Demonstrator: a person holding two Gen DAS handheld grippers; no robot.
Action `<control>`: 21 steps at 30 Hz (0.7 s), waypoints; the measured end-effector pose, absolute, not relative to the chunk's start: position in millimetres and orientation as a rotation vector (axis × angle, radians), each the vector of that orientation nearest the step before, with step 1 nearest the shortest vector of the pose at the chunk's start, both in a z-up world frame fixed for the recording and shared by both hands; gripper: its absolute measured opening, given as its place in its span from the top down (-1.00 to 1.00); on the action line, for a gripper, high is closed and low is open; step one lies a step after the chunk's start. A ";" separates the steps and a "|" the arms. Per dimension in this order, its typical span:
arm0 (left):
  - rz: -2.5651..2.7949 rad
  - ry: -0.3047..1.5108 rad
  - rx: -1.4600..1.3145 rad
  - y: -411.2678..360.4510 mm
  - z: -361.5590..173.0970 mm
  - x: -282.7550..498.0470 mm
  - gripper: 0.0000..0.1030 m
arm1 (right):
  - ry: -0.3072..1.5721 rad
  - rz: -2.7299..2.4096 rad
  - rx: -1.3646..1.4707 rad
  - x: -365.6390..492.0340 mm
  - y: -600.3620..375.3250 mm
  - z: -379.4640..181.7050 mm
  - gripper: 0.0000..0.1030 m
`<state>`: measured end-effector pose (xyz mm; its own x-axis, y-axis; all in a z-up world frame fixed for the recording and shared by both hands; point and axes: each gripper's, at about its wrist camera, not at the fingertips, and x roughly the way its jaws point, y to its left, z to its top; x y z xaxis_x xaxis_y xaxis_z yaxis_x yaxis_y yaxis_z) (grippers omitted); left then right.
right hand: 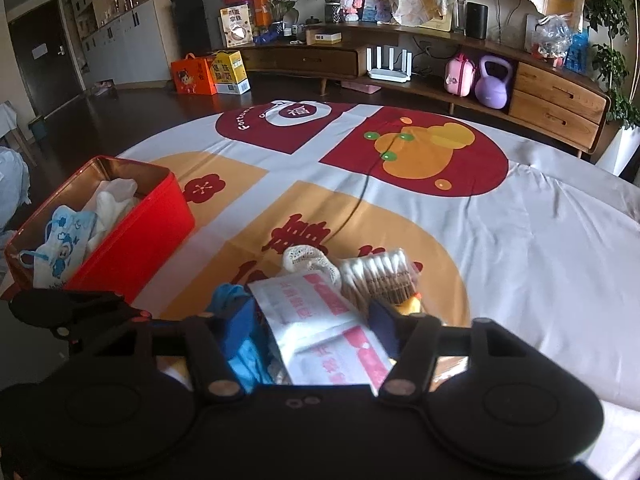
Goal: Organize soft objects
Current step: 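Grasp the blue glove with the left tool while the right tool grasps the white packet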
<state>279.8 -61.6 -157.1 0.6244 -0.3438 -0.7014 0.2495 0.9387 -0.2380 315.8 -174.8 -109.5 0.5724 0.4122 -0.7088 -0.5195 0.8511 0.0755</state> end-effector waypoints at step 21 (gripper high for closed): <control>-0.334 0.832 -0.119 -57.9 -135.5 261.4 0.73 | 0.750 0.497 -0.085 285.7 -195.5 -85.5 0.09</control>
<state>261.4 -57.9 -135.5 0.6247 -0.3369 -0.7045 0.2442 0.9412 -0.2335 285.7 -195.5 -85.5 0.6216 0.4025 -0.6721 -0.4622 0.8811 0.1002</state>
